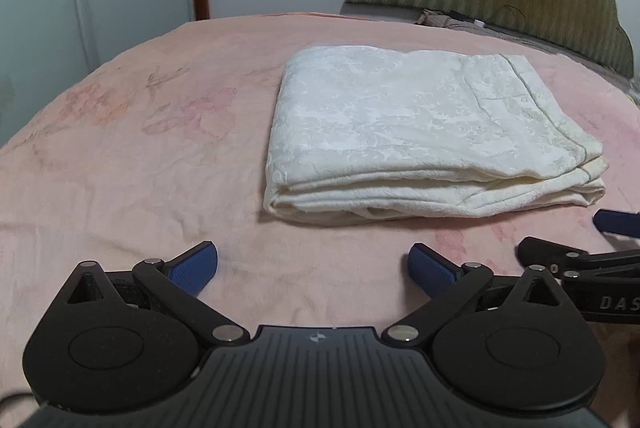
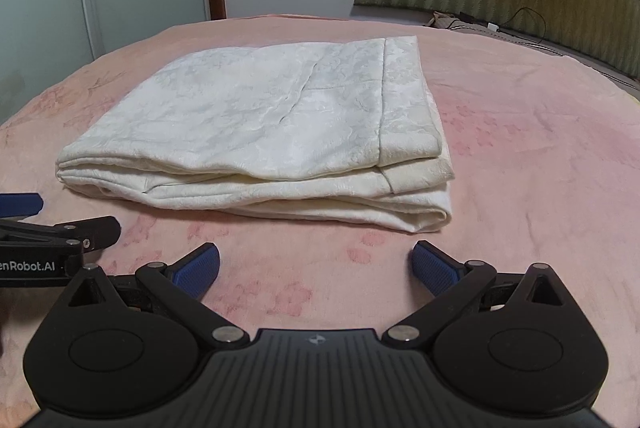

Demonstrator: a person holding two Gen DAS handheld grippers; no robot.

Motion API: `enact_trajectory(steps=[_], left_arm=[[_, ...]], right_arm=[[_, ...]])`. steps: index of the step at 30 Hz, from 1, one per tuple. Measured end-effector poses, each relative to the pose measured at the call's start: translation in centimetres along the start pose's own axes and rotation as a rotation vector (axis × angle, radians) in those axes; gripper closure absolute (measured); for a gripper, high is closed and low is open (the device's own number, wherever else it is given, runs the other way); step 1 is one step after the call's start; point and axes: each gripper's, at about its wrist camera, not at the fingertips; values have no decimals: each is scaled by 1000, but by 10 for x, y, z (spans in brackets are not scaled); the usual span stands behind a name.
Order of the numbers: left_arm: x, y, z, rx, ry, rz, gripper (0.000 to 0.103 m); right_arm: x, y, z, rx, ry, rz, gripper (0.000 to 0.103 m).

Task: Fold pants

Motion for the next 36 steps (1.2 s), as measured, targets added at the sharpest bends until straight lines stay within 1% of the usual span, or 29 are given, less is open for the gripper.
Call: enact_trajectory(steps=[3, 6, 11, 36], left_arm=[[4, 2, 2, 13, -21, -19, 1], [1, -3, -1, 4, 1, -10, 0], [5, -8, -5, 7, 2, -31, 0], [4, -8, -4, 8, 6, -26, 0]], right_arm=[[2, 1, 1, 3, -4, -6, 0], [3, 2, 1, 5, -7, -6, 0], [2, 0, 0, 3, -2, 0, 0], [3, 0, 0, 4, -3, -2, 0]])
Point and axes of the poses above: each gripper's, at about its wrist camera, not at the fingertips, and y roughly against the way its jaws point, x to its right, z to its underside, and after that the axes turned 6 degrees about y, right-handed
